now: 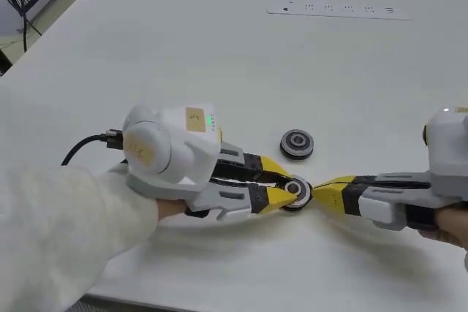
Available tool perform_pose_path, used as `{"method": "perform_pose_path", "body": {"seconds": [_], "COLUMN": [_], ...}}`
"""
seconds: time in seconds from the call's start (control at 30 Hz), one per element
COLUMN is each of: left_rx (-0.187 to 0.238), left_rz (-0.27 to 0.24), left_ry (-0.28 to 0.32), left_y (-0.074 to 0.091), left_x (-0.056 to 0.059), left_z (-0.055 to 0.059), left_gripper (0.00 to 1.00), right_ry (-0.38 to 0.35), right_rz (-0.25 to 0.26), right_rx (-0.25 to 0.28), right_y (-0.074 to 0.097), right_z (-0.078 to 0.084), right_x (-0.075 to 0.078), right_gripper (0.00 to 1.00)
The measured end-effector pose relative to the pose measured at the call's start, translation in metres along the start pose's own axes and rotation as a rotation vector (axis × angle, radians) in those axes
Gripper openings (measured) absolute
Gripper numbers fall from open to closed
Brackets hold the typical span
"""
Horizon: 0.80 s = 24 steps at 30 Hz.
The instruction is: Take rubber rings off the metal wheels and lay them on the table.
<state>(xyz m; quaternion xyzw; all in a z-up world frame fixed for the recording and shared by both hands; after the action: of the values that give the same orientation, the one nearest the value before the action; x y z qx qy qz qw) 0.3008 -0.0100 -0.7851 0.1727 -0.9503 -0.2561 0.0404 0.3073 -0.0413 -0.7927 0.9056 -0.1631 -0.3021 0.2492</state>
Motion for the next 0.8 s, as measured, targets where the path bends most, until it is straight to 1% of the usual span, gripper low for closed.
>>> {"method": "perform_pose_path", "body": {"seconds": [0.07, 0.1, 0.13, 0.17, 0.27, 0.3, 0.33, 0.5, 0.57, 0.67, 0.7, 0.73, 0.77, 0.8], "left_rx": [0.001, 0.001, 0.001, 0.001, 0.003, 0.003, 0.002, 0.004, 0.004, 0.005, 0.006, 0.006, 0.007, 0.008], "left_rz": [0.0, 0.0, 0.0, -0.002, -0.003, -0.003, -0.004, -0.005, -0.005, -0.006, -0.006, -0.006, -0.005, -0.005], "left_ry": [0.001, 0.001, 0.001, 0.001, 0.003, 0.002, 0.001, 0.003, 0.004, 0.003, 0.002, 0.002, 0.001, 0.003], "left_y": [0.0, -0.0002, -0.0002, -0.0002, -0.0003, -0.0002, -0.0002, -0.0002, -0.0001, -0.0002, -0.0002, -0.0002, -0.0001, 0.0], "left_x": [0.0001, 0.0004, 0.0005, 0.0004, 0.0003, 0.0, 0.0001, 0.0006, 0.0006, 0.0011, 0.0013, 0.0014, 0.0008, 0.0005], "left_z": [-0.0002, -0.0005, -0.0006, -0.0009, -0.0009, -0.0008, -0.0009, -0.0015, -0.0015, -0.002, -0.0022, -0.0023, -0.0017, -0.0014], "left_gripper": [0.13, 0.13, 0.13, 0.13, 0.13, 0.13, 0.13, 0.13, 0.13, 0.13, 0.13, 0.13, 0.13, 0.13], "right_ry": [0.021, 0.081, 0.118, 0.176, 0.232, 0.262, 0.284, 0.28, 0.266, 0.19, 0.148, 0.123, 0.083, 0.061], "right_rz": [0.01, 0.035, 0.053, 0.069, 0.1, 0.113, 0.111, 0.114, 0.113, 0.085, 0.068, 0.055, 0.031, 0.022], "right_rx": [-0.002, -0.014, -0.026, -0.034, -0.056, -0.076, -0.091, -0.094, -0.091, -0.065, -0.041, -0.025, -0.003, 0.002], "right_y": [-0.0013, -0.002, -0.0028, -0.0026, -0.0042, -0.0055, -0.0068, -0.0064, -0.006, -0.0044, -0.0031, -0.002, -0.0009, -0.0006], "right_z": [0.0002, 0.0006, 0.0012, -0.0002, 0.0002, 0.0024, 0.0045, 0.0037, 0.0037, 0.0019, -0.0007, -0.0025, -0.0049, -0.0052], "right_x": [-0.0012, 0.0004, 0.0006, -0.0008, -0.0002, 0.0013, 0.0001, 0.0027, 0.0031, 0.0032, 0.0026, 0.0025, 0.0012, 0.0011], "right_gripper": [0.0, 0.0, 0.0, 0.0, 0.0, 0.0, 0.0, 0.0, 0.0, 0.0, 0.0, 0.0, 0.0, 0.0]}}
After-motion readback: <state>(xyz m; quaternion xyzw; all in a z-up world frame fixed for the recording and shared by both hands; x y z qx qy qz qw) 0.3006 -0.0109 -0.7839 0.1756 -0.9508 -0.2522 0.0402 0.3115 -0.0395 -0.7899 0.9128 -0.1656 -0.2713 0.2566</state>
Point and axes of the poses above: the centre of the closed fingertips' face, and the gripper's own axes: y roughly backward along the fingers, x roughly to its right, z roughly out of its underside, the point moved 1 cm from there along y, roughly backward along the fingers, and after that the axes turned 5 degrees about -x, right-handed, at the moved point
